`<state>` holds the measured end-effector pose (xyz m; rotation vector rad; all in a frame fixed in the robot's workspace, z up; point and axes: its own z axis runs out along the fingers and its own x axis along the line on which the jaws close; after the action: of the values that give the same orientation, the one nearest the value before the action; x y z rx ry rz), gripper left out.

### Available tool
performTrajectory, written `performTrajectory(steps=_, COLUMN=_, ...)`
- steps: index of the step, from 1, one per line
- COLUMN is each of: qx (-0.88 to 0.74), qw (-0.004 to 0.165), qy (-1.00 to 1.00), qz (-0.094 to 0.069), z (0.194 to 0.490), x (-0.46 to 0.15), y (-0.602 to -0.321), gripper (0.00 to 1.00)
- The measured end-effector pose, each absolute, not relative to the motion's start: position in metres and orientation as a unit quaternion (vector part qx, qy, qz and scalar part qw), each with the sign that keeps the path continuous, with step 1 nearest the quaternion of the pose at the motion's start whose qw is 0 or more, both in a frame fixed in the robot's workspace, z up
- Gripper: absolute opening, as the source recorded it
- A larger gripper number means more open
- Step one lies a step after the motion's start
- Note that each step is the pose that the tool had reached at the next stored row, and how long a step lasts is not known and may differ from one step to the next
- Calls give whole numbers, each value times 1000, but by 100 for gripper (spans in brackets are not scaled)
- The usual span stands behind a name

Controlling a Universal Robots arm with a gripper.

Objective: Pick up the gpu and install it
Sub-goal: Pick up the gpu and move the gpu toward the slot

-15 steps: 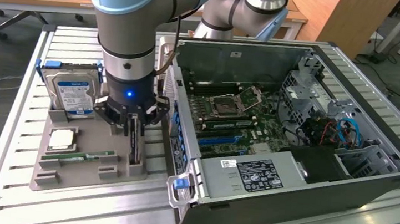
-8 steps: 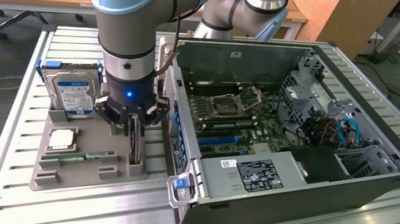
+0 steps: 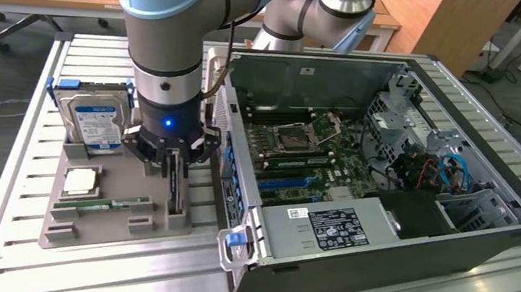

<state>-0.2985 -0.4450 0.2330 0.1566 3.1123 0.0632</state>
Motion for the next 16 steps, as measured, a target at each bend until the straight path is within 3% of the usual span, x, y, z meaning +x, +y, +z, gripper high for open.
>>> performTrajectory(steps=16, qx=44, qw=12, qy=999, qz=20, z=233, x=-300, y=-446, gripper=39)
